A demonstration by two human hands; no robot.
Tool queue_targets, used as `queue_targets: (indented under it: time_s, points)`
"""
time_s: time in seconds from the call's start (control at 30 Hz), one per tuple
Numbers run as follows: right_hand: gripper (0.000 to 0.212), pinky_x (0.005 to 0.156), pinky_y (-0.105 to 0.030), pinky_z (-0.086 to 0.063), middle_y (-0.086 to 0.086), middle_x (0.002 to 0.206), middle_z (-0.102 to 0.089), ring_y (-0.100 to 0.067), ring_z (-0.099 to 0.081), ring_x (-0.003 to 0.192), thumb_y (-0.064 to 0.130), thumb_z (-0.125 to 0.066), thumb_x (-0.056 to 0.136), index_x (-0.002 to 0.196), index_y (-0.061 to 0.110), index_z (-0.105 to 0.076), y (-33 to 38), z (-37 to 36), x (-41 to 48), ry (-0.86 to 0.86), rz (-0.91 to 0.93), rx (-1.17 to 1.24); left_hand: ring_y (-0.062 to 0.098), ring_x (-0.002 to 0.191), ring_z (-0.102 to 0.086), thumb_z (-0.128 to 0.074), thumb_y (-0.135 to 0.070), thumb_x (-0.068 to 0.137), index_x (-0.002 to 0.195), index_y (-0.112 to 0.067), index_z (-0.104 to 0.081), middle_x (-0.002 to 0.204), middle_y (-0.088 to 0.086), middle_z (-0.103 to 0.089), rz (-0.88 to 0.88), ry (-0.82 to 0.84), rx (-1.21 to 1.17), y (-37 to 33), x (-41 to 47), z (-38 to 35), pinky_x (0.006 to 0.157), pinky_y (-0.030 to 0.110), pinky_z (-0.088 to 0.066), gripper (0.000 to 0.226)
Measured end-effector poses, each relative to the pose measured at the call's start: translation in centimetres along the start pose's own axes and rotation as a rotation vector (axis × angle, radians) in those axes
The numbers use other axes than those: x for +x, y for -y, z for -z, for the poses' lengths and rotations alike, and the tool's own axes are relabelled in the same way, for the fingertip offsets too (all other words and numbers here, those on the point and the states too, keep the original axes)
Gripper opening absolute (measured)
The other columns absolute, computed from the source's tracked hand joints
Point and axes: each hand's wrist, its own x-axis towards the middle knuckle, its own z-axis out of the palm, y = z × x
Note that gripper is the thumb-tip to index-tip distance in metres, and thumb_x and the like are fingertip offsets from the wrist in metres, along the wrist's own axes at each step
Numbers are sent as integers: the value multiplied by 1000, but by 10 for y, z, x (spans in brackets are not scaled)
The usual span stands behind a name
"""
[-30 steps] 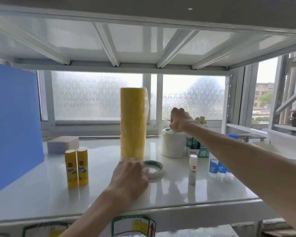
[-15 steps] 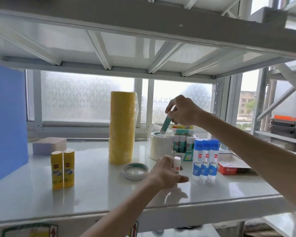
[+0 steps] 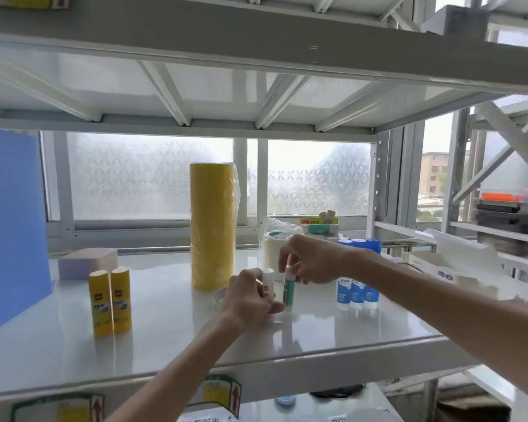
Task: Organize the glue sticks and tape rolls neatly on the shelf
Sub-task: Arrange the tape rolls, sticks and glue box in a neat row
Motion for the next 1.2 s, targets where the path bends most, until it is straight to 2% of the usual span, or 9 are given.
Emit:
queue_targets:
  time_s: [0.17,0.23,0.33,0.47,0.6,0.77,0.93,1.03,1.2]
  points:
    - [23,59,-17,-47,-10,104,-64,-13,-56,77,0,-52,92,110,7,-65,2,-13,0,-55,32,18,-5,50,-57,-89,-13,65,83,-16,-70,71,-4,-71,-7,17,-34,0,1,-2,43,4,-37,27]
    - [25,54,-12,-42,-6,104,-61,-5,-52,72,2,-51,94,115,7,-63,1,-16,0,-63,44,30,-5,50,-57,-90,-14,64,72,-18,-69,65,-7,-69,-3,3,-70,-1,3,-3,42,4,-37,23]
    - [23,55,-13,-45,-8,106,-64,-7,-56,73,5,-52,95,116,6,-61,-3,-20,2,-64,42,51,-9,42,-52,-90,-17,64,56,-25,-61,53,-15,-60,-8,-10,-56,-1,3,-6,42,5,-34,31]
    - [15,64,-30,-58,-11,92,-67,-26,-68,80,3,-57,91,104,4,-64,-5,-15,3,-68,35,50,-2,55,-59,-89,-21,65,72,-16,-75,70,-6,-74,3,-16,-67,2,5,-8,46,4,-37,17]
    - [11,64,-29,-59,-8,81,-66,-19,-65,70,-1,-58,90,99,0,-64,-5,35,3,-160,45,52,-1,61,-64,-90,-21,65,78,-8,-75,76,0,-77,-6,-19,-79,6,7,-10,57,9,-48,23]
    - [11,72,-37,-59,-16,84,-73,-22,-69,71,5,-67,86,96,1,-70,-46,122,32,-353,-116,-25,7,70,-67,-89,-16,67,78,-3,-72,75,0,-73,-29,-3,-39,7,17,-17,51,2,-42,25]
    - [12,67,-24,-58,-3,74,-75,-13,-69,69,7,-76,77,88,4,-77,-97,103,65,-150,-229,-113,-7,53,-63,-83,-8,73,91,-2,-67,87,2,-69,-47,52,36,2,30,-27,47,3,-43,24]
    - [6,59,-19,-50,1,62,-72,-8,-65,58,9,-79,74,79,6,-78,-115,89,80,-121,-240,-115,-2,68,-65,-89,-24,65,88,-22,-59,87,-5,-69,-85,64,66,4,36,-35,52,4,-43,38]
    - [4,61,-19,-48,3,69,-74,-5,-64,66,14,-81,72,74,13,-78,-121,73,96,-48,-176,-128,1,76,-66,-90,-28,63,82,-23,-56,85,-6,-69,-99,97,45,9,47,-40,61,6,-43,40]
